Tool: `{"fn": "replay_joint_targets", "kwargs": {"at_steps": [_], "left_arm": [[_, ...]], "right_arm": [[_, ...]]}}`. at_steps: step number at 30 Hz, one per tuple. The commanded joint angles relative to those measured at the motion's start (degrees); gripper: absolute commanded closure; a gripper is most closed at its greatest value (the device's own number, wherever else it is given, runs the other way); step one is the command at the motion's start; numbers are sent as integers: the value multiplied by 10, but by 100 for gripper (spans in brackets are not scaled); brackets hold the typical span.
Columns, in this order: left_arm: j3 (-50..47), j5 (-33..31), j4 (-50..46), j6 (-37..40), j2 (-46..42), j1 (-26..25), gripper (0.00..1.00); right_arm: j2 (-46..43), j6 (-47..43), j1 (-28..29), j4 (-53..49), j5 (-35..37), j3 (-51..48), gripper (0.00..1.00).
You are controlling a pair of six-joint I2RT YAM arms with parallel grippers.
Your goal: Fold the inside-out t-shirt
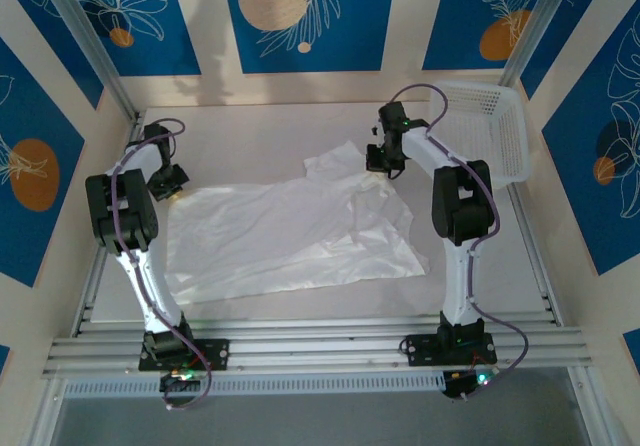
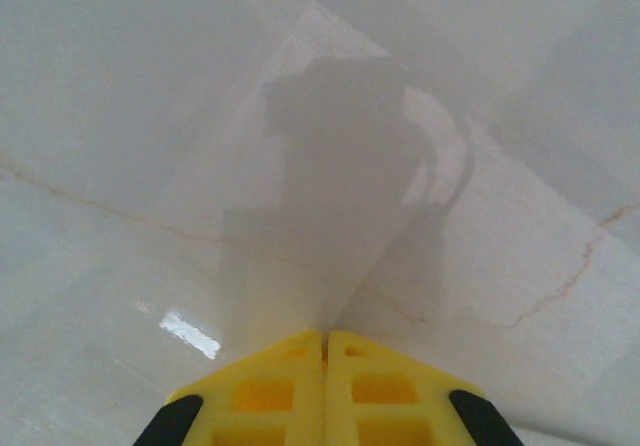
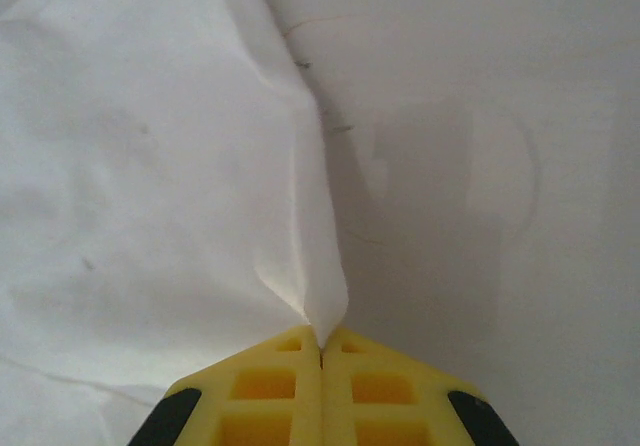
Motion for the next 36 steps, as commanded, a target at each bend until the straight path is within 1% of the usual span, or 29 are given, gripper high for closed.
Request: {"fn": "replay_joint_targets", "kwargs": {"at_steps": [1,3,6,8,13,15,17,21,24,27,29,32,36], "left_arm": [[-3,-24,-21,12,-18,8,100],[-8,1,-11,17,-28,6,100],[-1,76,1,24,-26,7,100],[5,88,-7,23,-29,7,100],[-25,64,-7,16,-95,8,100],[-59,48,2,4,-140,8,100],[-108,52,23,-11,-185,9,100],[-223,57,71,-46,-261,9,100],[-280,44,101,-54,-279,12,100],[-295,47,97,-54,-277,22,100],[-305,44,97,-54,-292,25,100],[-324,29,95,-60,-338,27,100],[-353,6,90,-61,-409,28,100]], "right_arm": [[-29,12,-29,1,-1,-31,100],[-31,7,-33,1,-6,-36,100],[-31,6,-31,-3,-22,-28,100],[-34,8,-30,-10,-31,-19,100],[-72,10,-35,-19,-47,-15,100],[-99,16,-39,-15,-52,-32,100],[-135,27,-44,8,-54,-76,100],[-208,66,-63,88,-70,-205,100],[-223,80,-64,103,-93,-253,100],[-235,81,-65,99,-101,-271,100],[-252,76,-66,92,-94,-272,100],[-290,78,-69,86,-84,-278,100],[-347,103,-75,99,-86,-319,100]]}}
